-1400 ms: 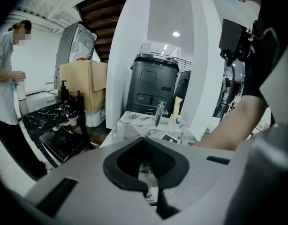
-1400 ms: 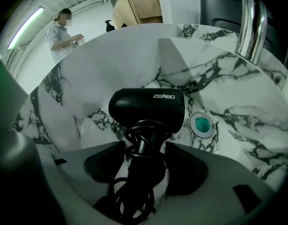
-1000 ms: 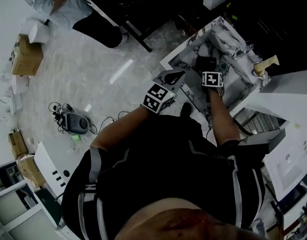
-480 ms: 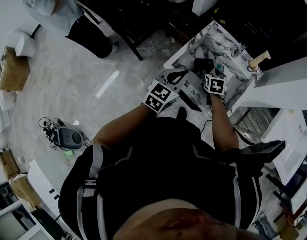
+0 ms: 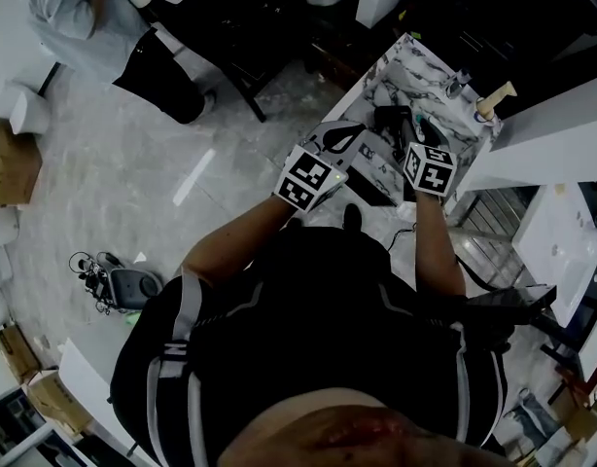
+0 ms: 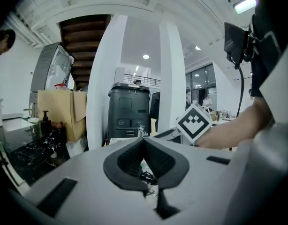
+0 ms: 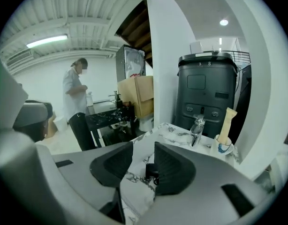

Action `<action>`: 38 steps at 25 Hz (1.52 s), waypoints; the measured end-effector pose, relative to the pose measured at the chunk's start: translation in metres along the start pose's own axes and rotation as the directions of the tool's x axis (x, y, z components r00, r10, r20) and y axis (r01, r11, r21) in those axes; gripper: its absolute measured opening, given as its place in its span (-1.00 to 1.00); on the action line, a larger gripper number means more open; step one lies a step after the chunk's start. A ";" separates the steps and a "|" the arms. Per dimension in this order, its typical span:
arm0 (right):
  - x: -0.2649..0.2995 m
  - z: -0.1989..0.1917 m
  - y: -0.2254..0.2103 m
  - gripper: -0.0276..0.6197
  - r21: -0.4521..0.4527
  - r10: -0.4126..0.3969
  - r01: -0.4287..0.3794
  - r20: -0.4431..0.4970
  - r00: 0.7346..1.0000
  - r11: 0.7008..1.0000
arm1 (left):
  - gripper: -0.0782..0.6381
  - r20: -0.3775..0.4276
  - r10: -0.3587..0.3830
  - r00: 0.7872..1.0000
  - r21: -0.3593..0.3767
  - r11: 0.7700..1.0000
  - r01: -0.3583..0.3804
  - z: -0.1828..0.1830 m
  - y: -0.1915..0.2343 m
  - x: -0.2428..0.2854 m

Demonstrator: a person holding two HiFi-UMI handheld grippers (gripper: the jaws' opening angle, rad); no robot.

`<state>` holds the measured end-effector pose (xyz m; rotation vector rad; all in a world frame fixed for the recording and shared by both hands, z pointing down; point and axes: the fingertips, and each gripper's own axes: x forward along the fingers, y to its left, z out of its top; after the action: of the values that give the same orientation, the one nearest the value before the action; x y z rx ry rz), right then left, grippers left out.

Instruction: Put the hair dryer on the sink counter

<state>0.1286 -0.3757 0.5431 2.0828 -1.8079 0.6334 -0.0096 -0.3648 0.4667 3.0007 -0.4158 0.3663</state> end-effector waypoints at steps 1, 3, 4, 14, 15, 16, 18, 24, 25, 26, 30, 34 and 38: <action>-0.007 0.006 0.006 -0.45 0.001 -0.001 0.001 0.019 1.000 1.000 | -0.78 0.012 -0.002 1.000 0.006 1.000 0.002 0.004 0.001 -0.005; -0.021 0.016 0.018 -0.51 0.006 -0.010 0.009 0.056 0.998 1.000 | -0.78 0.040 -0.004 0.999 0.016 1.000 0.003 0.012 0.004 -0.017; -0.028 0.021 0.023 -0.54 0.010 -0.016 0.015 0.075 0.997 1.000 | -0.78 0.053 -0.006 0.999 0.020 1.000 0.005 0.015 0.005 -0.022; -0.096 0.070 0.066 -0.63 0.028 -0.093 0.089 0.255 0.963 0.996 | -0.78 0.144 -0.098 0.985 0.024 0.995 0.096 0.044 0.012 -0.058; -0.103 0.073 0.068 -0.64 0.037 -0.105 0.098 0.269 0.957 0.994 | -0.78 0.150 -0.109 0.983 0.029 0.994 0.106 0.047 0.011 -0.060; -0.111 0.076 0.069 -0.64 0.044 -0.118 0.110 0.282 0.952 0.993 | -0.78 0.154 -0.119 0.981 0.035 0.993 0.115 0.050 0.009 -0.062; -0.125 0.081 0.070 -0.64 0.055 -0.151 0.141 0.306 0.940 0.988 | -0.78 0.156 -0.137 0.978 0.048 0.990 0.131 0.055 0.006 -0.063; -0.154 0.083 0.076 -0.67 0.072 -0.206 0.192 0.342 0.917 0.979 | -0.78 0.159 -0.182 0.971 0.068 0.983 0.173 0.065 -0.002 -0.065; -0.159 0.083 0.075 -0.68 0.074 -0.211 0.198 0.348 0.913 0.977 | -0.78 0.165 -0.184 0.969 0.074 0.982 0.174 0.068 -0.005 -0.066; -0.164 0.084 0.074 -0.69 0.076 -0.217 0.203 0.354 0.910 0.976 | -0.78 0.170 -0.184 0.968 0.081 0.982 0.173 0.071 -0.007 -0.066; -0.183 0.090 0.067 -0.71 0.082 -0.228 0.213 0.382 0.896 0.974 | -0.78 0.174 -0.161 0.972 0.080 0.986 0.149 0.079 -0.012 -0.061; -0.193 0.092 0.053 -0.73 0.081 -0.226 0.212 0.388 0.894 0.974 | -0.78 0.170 -0.142 0.975 0.061 0.989 0.133 0.085 -0.019 -0.048; -0.201 0.087 0.037 -0.77 0.091 -0.231 0.212 0.389 0.892 0.973 | -0.78 0.166 -0.139 0.976 0.069 0.989 0.129 0.088 -0.034 -0.036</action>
<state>0.0818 -0.2549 0.3628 2.5483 -1.7160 0.1987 -0.0140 -0.3331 0.3711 3.1065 -0.2159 0.1130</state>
